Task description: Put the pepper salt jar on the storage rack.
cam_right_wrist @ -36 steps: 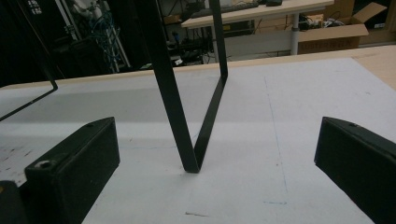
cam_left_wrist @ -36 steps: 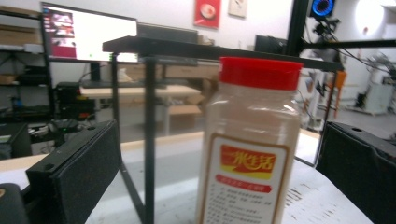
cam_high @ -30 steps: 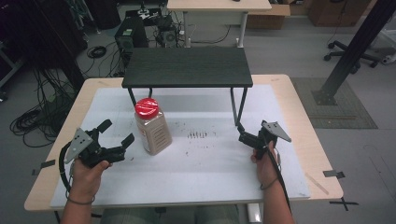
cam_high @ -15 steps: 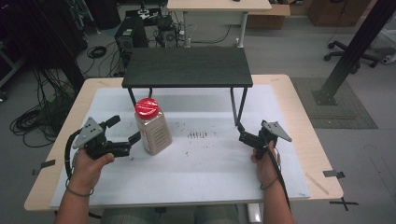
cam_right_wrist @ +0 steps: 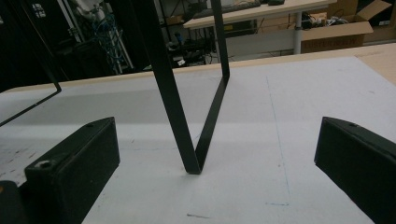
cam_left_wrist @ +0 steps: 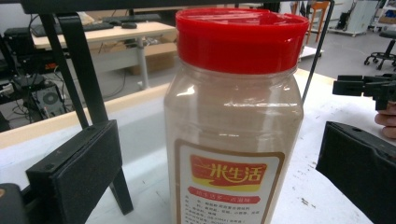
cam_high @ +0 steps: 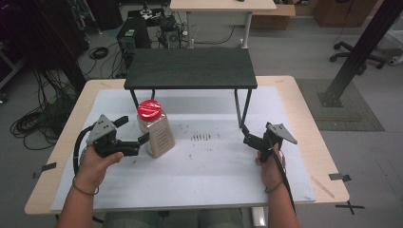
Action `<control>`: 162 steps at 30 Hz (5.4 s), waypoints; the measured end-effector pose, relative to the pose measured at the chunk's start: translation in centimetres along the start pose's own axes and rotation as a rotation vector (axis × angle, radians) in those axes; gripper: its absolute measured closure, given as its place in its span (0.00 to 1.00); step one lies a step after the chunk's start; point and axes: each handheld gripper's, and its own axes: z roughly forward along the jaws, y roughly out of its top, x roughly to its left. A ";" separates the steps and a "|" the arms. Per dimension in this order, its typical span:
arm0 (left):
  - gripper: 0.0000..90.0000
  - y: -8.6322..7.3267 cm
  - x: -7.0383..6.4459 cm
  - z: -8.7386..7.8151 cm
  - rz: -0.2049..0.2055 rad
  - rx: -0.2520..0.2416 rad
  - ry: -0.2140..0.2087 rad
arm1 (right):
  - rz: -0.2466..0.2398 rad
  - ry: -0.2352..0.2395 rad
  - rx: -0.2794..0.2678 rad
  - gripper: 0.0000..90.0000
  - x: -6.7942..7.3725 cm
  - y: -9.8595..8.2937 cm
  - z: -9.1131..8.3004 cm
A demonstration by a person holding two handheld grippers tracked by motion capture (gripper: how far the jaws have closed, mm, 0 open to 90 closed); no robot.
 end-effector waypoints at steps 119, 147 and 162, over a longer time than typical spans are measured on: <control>0.26 -2.2 -0.7 6.0 0.045 0.052 -0.035 | 0.012 0.007 0.001 0.00 -0.3 0.0 0.1; 0.29 -2.5 -0.9 5.5 0.060 -0.010 -0.090 | 0.020 0.008 0.002 0.00 -0.3 0.0 0.1; 0.29 0.7 -1.0 2.3 0.052 -0.045 -0.100 | 0.011 0.016 0.002 0.00 -0.2 0.0 0.1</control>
